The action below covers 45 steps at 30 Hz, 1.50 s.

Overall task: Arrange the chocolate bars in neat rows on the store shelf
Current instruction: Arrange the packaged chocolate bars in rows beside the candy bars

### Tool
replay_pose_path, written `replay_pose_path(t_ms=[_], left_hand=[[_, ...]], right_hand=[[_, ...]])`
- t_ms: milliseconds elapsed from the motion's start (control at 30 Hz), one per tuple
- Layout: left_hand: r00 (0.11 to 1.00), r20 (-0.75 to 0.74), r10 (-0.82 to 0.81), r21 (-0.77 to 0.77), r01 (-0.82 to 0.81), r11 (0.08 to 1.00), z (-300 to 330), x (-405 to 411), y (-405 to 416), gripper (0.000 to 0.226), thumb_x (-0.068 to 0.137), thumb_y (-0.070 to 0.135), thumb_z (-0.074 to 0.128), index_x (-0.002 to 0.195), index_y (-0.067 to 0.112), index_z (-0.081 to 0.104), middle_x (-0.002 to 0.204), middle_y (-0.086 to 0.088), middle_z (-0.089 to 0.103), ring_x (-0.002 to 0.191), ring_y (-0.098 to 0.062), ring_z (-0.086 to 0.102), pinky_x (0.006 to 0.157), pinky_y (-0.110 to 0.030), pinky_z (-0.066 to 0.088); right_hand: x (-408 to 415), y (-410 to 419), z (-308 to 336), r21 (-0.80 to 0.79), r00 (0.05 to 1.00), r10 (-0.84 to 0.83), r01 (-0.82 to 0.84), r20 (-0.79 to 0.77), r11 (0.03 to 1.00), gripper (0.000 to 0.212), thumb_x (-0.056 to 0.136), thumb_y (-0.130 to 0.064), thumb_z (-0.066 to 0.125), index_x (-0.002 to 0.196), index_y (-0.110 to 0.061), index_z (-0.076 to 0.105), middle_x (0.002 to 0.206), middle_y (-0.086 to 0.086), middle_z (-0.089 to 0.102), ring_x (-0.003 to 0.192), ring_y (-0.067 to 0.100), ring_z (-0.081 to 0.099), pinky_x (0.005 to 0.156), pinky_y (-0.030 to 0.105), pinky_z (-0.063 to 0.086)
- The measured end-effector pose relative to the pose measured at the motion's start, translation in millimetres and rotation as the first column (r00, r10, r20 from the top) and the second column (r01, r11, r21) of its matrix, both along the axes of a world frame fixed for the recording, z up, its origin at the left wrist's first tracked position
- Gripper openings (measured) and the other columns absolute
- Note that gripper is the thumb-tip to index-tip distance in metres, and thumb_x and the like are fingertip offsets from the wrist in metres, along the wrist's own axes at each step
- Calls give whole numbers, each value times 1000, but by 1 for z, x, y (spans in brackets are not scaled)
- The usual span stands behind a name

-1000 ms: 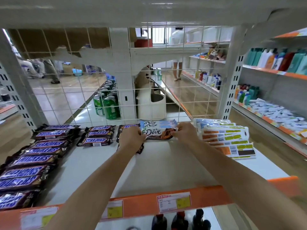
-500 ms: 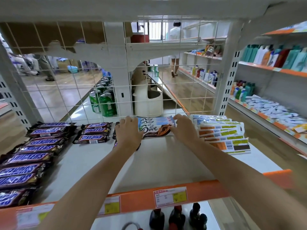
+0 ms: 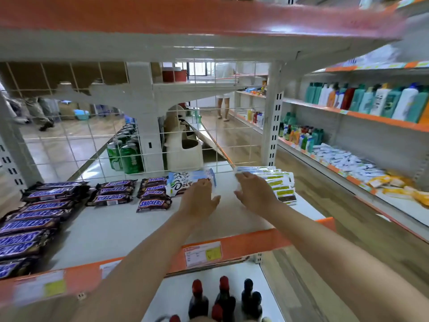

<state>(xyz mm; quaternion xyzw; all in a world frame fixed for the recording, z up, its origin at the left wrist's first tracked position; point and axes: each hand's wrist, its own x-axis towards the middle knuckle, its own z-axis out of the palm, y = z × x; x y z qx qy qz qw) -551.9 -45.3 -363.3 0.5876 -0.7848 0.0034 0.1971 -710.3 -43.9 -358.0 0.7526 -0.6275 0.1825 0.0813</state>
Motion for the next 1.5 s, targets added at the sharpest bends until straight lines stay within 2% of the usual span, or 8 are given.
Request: replay_pose_path(t_ms=[167,333,467,700,900,1200,1333,1500], left_hand=[[1000,21,-14,65,13,998,-2,-28,18,46,93,39,49,123,5,49,129,-12,50,120,-26,46,91,-33,42],[998,42,-40,70,37,997,-4,-48,33,45,93,40,48,123,6,49,127,-12,51,118,-26,47,91,-34,41],[998,28,-58,86,55,995,-6,-61,39,43,92,37,47,122,6,50,122,-12,53,114,-27,50,88,-34,42],[998,7,-64,96,63,993,-6,-66,36,43,91,36,48,123,8,50,121,-10,53,113,-25,49,87,-35,42],[999,38,-31,77,28,997,-5,-56,28,43,92,39,50,121,7,49,126,-9,51,118,-24,46,92,-33,41],[999,53,-8,66,4,998,-5,-48,20,46,93,38,48,127,6,46,131,-9,49,123,-22,44,95,-31,41],[999,45,-6,57,4,998,-6,-46,20,46,94,37,49,127,6,47,129,-8,50,121,-21,45,94,-30,41],[998,49,-31,19,30,999,-6,-41,24,46,95,36,48,131,7,45,131,-7,49,121,-20,46,93,-28,41]], right_hand=[[-42,26,-2,63,997,-74,75,-10,995,47,90,-24,54,134,-13,45,131,6,52,118,27,52,93,32,42],[-81,47,-5,62,986,-162,164,-33,985,35,89,-27,56,121,-11,53,120,6,56,109,30,56,83,36,46],[-99,54,-7,69,987,-149,153,-62,986,31,86,-26,57,113,-11,54,113,8,57,104,31,56,81,38,47],[-105,49,-5,129,988,-63,81,-144,988,34,88,-27,58,117,-12,52,117,7,55,107,28,55,81,35,45],[-102,30,-1,105,897,29,19,-441,994,29,85,-13,55,114,-14,53,115,4,55,108,24,53,91,31,38],[-94,18,8,149,822,73,14,-565,989,29,84,-2,52,112,-10,51,113,7,51,102,26,54,64,31,36],[-91,17,11,184,785,89,32,-613,982,35,86,-8,56,120,-9,47,117,8,51,104,26,55,66,32,38],[-91,20,15,224,795,96,51,-599,973,41,85,-14,61,122,-9,45,120,9,47,104,27,55,68,35,44]])
